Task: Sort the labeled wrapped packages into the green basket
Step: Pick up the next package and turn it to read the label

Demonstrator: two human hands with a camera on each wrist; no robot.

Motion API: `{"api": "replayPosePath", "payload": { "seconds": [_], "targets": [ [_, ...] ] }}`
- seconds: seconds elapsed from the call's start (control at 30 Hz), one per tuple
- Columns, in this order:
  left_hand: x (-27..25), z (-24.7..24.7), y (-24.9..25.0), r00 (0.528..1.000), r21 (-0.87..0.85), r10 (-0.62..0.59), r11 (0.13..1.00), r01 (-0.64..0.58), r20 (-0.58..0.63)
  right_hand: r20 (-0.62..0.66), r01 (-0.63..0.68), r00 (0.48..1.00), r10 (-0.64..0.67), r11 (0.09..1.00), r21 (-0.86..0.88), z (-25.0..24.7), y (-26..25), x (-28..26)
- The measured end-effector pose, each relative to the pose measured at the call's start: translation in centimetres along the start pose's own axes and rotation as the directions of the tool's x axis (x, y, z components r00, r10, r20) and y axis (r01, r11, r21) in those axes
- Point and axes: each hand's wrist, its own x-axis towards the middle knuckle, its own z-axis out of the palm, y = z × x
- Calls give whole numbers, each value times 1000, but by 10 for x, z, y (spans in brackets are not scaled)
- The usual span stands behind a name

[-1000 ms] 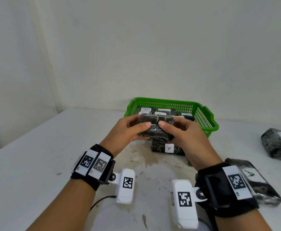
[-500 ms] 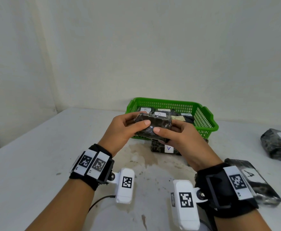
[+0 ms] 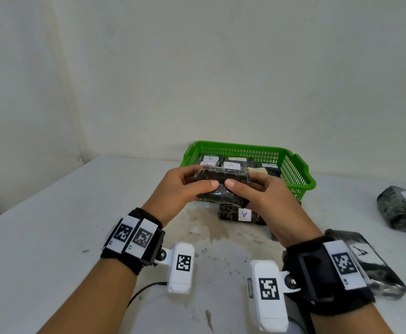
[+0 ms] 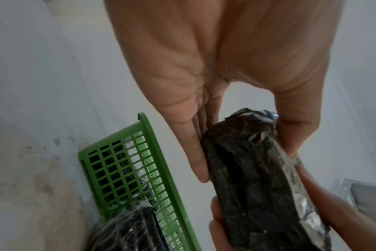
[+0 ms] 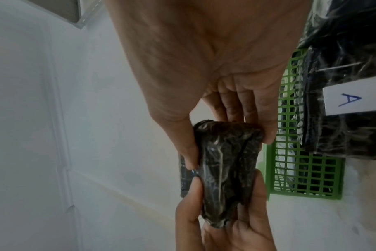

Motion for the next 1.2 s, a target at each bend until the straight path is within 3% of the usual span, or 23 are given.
{"api": "replayPosePath", "payload": {
  "seconds": [0.13, 0.33, 0.53, 0.67, 0.77, 0.87, 0.97, 1.07, 1.2],
  "targets": [
    [-1, -1, 0, 999, -34, -5, 999, 7, 43, 12, 21, 1000, -20, 999, -37, 1, -1, -1],
    [-1, -1, 3, 998, 53, 61, 997, -63, 24, 17, 19, 1000, -19, 999, -31, 1, -3, -2],
    [-2, 0, 2, 991, 127, 97, 986, -109, 94, 68, -124, 991, 113, 972, 199, 1, -10, -4],
    [-3, 3, 4, 989, 53, 51, 997, -59, 140, -14, -53, 998, 57, 977, 204, -3, -5, -1],
    [-3, 6, 3, 995, -26, -1, 1000, 3, 98, -52, 4, 999, 6, 982, 187, -3, -2, 0],
    [0, 3, 0, 999, 53, 21, 998, -23, 26, -19, 29, 999, -26, 989, 143, 0, -2, -1],
    [0, 1, 0, 999, 102, 30, 994, -34, 39, -23, 30, 999, -27, 989, 143, 0, -3, -2],
    [0, 3, 0, 998, 19, 11, 1000, -12, 59, -51, 52, 998, -46, 992, 118, -2, -2, -1],
    [0, 1, 2, 999, 41, 39, 998, -38, -1, -45, 61, 997, -56, 992, 108, 0, -2, -2]
  ]
}}
